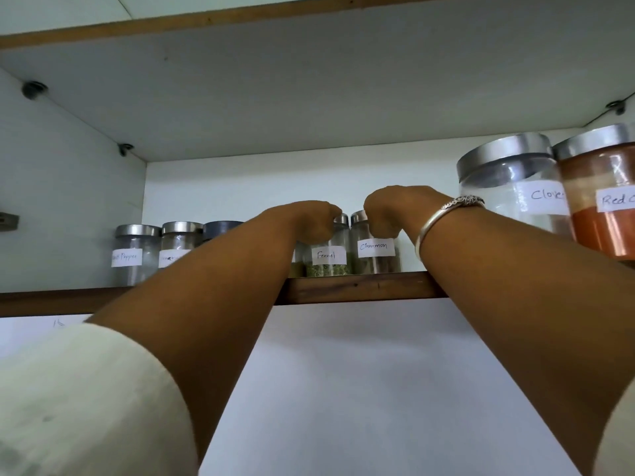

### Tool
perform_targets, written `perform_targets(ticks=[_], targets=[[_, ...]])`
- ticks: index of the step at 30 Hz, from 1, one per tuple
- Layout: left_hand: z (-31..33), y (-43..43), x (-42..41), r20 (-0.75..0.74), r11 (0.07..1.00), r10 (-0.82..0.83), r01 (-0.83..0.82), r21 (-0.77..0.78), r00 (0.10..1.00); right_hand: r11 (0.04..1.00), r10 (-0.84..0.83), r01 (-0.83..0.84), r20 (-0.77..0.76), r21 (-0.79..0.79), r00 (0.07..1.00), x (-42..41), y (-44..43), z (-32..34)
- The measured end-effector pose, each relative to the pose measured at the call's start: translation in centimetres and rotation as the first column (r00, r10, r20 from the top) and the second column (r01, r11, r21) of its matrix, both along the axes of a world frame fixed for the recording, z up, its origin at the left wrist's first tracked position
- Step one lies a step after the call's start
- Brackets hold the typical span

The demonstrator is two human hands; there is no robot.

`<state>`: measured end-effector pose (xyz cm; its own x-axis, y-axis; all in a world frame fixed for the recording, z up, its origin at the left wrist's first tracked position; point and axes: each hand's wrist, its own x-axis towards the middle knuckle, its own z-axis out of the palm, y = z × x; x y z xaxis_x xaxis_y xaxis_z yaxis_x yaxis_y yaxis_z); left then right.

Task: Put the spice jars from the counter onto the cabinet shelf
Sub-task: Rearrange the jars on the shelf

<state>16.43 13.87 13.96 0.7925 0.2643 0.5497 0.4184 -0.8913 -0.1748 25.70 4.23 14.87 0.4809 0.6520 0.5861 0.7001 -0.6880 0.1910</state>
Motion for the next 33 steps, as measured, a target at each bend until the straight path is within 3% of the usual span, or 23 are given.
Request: perform_targets(ticks=[6, 12, 17, 24, 33], targets=[[-0.7, -0.9, -1.3, 0.183, 0.998, -0.053, 0.047, 0.038, 0.982, 0.988, 0.083, -0.101, 0.154, 0.113, 0.985, -1.8, -0.8, -1.5], [-1.4, -3.3, -5.0, 0.141, 0.998, -0.061, 0.063, -0.005, 0.988, 0.981, 0.170, -0.180, 0.114, 0.078, 0.979, -3.4, -3.1, -2.9], [0.5, -6.9, -9.3, 0.241, 0.996, -0.021, 0.043, -0.084, 0.970, 0.977, 0.197, -0.210, 0.202, 0.045, 0.959, -5.9, -6.3, -3.2], [-0.6, -12.1, -11.2, 0.122, 0.989, -0.073, 0.088, -0.120, 0.990, 0.987, 0.147, -0.156, 0.221, 0.026, 0.964, -8.6, -13.2, -3.5], [-2.5, -15.7, -9.5, 0.014, 0.968, -0.227, 0.228, -0.108, 0.974, 0.986, 0.037, -0.045, 0.053, 0.161, 0.998, -8.6, -21.9, -5.0]])
